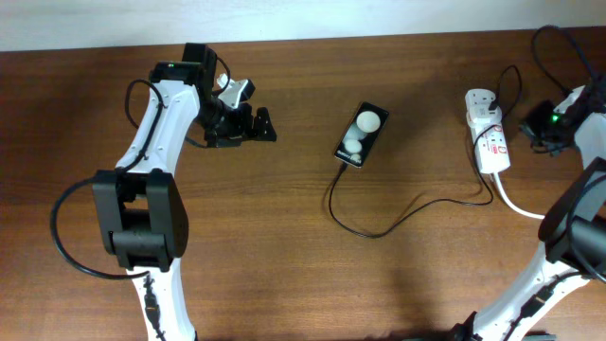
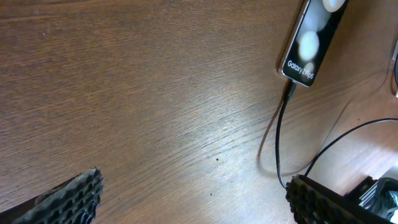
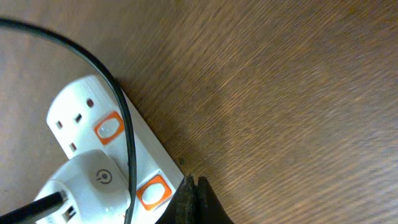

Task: Plug charger to phone and switch on socket
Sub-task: 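Release the phone and move the right gripper to the power strip, then press the orange switch beside the charger with the right gripper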

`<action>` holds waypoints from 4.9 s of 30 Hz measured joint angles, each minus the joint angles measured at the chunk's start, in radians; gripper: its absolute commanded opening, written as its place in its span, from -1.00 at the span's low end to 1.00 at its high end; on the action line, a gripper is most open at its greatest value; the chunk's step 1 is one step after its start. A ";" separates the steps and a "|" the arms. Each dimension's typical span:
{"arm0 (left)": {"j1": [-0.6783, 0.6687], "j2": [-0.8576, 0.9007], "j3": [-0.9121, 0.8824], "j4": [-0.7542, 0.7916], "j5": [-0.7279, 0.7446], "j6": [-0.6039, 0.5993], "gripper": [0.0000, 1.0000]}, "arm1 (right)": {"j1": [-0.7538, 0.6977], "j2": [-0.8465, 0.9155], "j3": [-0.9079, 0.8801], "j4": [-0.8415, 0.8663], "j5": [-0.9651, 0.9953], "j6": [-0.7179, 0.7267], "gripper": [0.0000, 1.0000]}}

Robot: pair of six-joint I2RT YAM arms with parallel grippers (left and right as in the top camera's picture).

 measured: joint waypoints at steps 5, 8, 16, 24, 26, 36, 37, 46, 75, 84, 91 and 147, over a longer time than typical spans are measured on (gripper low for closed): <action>0.000 0.000 0.000 0.000 0.000 0.000 0.98 | 0.018 0.043 0.000 -0.015 -0.005 0.001 -0.92; 0.000 0.000 0.000 0.000 0.000 0.000 0.98 | 0.018 0.043 0.000 -0.014 -0.020 0.003 -0.92; 0.000 0.000 0.000 0.000 0.000 0.000 0.98 | 0.018 0.043 0.000 0.001 -0.083 -0.040 -0.92; 0.000 0.000 0.000 0.000 0.000 0.000 0.98 | 0.021 0.044 0.006 0.000 -0.102 -0.075 -0.92; 0.000 0.000 0.000 0.000 0.000 0.000 0.98 | 0.026 0.044 0.006 0.000 -0.102 -0.076 -0.92; 0.000 0.000 0.000 0.000 0.000 0.000 0.98 | 0.050 0.044 0.006 0.007 -0.101 -0.080 -0.92; 0.000 0.000 0.000 0.000 0.000 0.000 0.98 | 0.052 0.044 0.006 0.007 -0.101 -0.080 -0.92; 0.000 0.000 0.000 0.000 0.000 0.000 0.98 | 0.066 0.044 0.006 0.002 -0.075 -0.050 -0.92; 0.000 0.000 0.000 0.000 0.000 0.000 0.98 | 0.031 0.048 -0.011 0.014 -0.188 0.034 -0.92; 0.000 0.000 0.000 0.000 0.000 0.000 0.98 | 0.056 0.037 -0.006 -0.034 -0.131 0.043 -0.92; 0.000 0.000 0.000 0.000 0.000 0.000 0.98 | 0.047 0.037 -0.009 0.015 -0.132 0.147 -0.92; 0.000 0.000 0.000 0.000 0.000 0.000 0.98 | 0.093 0.007 -0.045 0.013 -0.017 0.164 -0.92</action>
